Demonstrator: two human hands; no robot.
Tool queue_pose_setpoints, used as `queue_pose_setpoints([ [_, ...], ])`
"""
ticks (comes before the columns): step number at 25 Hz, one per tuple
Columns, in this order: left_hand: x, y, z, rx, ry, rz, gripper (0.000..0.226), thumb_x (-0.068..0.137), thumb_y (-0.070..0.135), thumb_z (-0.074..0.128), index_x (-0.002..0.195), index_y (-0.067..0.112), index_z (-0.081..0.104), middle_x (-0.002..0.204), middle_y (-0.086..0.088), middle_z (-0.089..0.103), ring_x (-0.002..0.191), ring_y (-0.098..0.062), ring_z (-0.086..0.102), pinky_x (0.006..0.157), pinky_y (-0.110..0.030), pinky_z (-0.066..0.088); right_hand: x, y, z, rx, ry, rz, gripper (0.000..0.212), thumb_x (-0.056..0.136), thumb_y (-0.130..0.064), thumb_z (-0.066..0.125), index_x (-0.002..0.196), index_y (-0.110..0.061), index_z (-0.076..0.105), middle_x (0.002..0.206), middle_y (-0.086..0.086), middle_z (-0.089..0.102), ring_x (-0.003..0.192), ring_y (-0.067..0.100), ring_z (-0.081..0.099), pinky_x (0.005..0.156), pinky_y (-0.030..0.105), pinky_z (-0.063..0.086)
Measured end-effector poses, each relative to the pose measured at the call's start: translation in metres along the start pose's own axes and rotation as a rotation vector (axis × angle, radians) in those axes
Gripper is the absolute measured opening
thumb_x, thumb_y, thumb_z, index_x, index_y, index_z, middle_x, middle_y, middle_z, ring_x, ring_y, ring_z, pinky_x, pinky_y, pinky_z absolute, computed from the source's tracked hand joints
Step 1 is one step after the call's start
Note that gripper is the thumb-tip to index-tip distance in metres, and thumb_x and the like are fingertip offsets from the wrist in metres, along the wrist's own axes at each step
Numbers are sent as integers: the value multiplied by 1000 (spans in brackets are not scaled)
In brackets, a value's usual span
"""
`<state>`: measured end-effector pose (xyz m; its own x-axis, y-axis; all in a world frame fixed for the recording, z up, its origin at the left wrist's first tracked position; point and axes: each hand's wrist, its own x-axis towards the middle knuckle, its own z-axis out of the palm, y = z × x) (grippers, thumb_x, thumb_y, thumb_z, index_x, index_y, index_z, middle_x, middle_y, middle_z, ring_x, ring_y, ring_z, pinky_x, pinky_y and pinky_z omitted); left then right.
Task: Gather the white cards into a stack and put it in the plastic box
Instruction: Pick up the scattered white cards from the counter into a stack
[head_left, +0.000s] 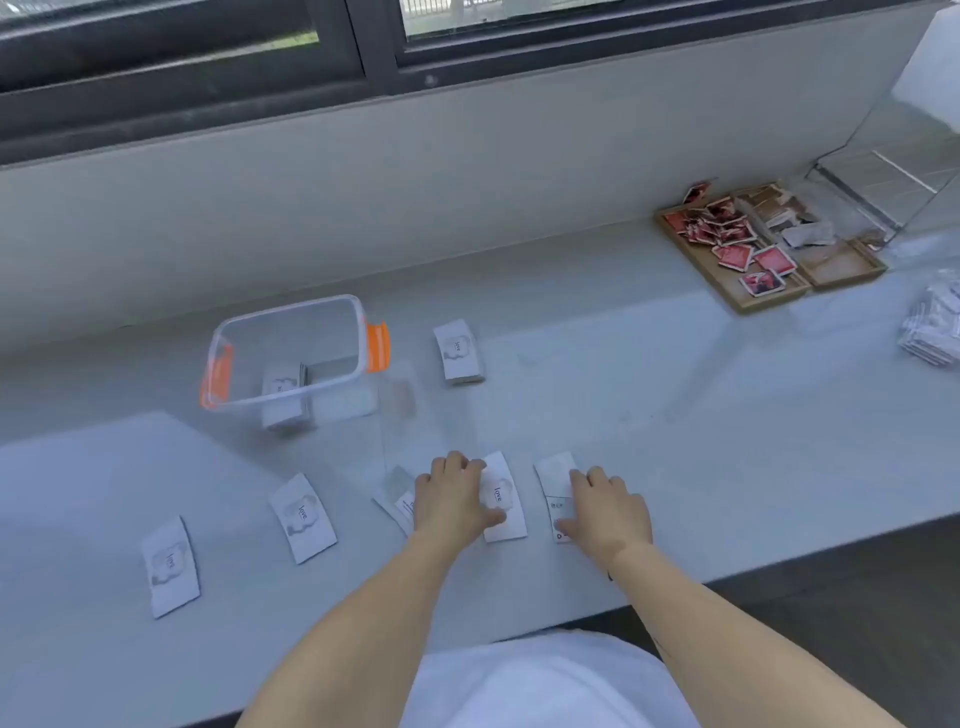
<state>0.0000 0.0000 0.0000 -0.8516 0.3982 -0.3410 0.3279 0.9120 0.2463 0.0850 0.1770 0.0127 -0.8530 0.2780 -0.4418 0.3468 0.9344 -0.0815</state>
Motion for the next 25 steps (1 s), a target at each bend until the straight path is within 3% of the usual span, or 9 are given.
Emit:
queue_pose_setpoints([
  [3,10,4,-1,57,-80,-35,101,61,57,74,144,25,27,146,-4,28,136,-29,22,109,-44,25,10,-4,0,77,-51,117,79,81,-52,65,138,-15,26,128,4,42,107,26,47,72,35,42],
  [5,18,5,0,96,-107,-38,110,57,58,76,145,23,21,147,-5,25,136,-30,21,110,-45,23,17,-9,1,137,-94,175,83,77,-48,71,137,-14,25,128,4,38,106,27,46,68,35,42],
  [9,29,3,1,127,-129,11,106,51,58,80,138,21,31,129,-5,37,120,-29,35,102,-42,29,32,-15,2,217,-152,230,77,71,-31,79,127,-10,30,125,7,36,100,30,48,64,34,43],
  [12,35,2,2,106,-145,6,103,50,56,82,134,22,34,123,-5,39,115,-28,38,98,-39,33,41,-12,-2,282,-170,226,77,69,-27,78,128,-18,29,116,6,46,98,29,51,64,33,44],
  [14,38,1,0,76,-149,-14,95,53,54,82,131,24,36,121,-5,39,113,-28,39,95,-39,34,48,-6,-6,333,-185,189,73,76,-26,70,135,-27,27,107,5,54,92,28,56,64,32,46],
  [17,44,-5,-6,-9,-146,-7,62,70,43,74,122,23,46,115,-5,45,107,-28,47,89,-38,35,58,-3,-14,444,-219,126,51,86,-22,56,133,-33,37,102,5,64,88,28,60,68,33,49],
  [20,51,-14,-16,-389,-182,-67,37,79,26,70,112,24,55,107,-3,58,97,-25,56,83,-39,43,66,-9,-19,640,-236,48,37,87,-13,50,120,-29,55,101,3,66,88,25,61,74,34,52],
  [22,53,-16,-23,-627,-133,-129,26,82,18,67,105,25,56,94,-2,61,84,-23,55,72,-35,46,70,-16,-23,729,-217,-6,34,90,-11,45,117,-28,59,92,2,65,80,20,59,66,29,48],
  [25,51,-16,-25,-697,-84,-136,12,93,21,54,101,25,46,88,1,57,70,-19,50,59,-31,38,72,-27,-28,815,-197,-73,31,96,-18,41,117,-32,59,88,0,66,77,14,58,61,24,46],
])
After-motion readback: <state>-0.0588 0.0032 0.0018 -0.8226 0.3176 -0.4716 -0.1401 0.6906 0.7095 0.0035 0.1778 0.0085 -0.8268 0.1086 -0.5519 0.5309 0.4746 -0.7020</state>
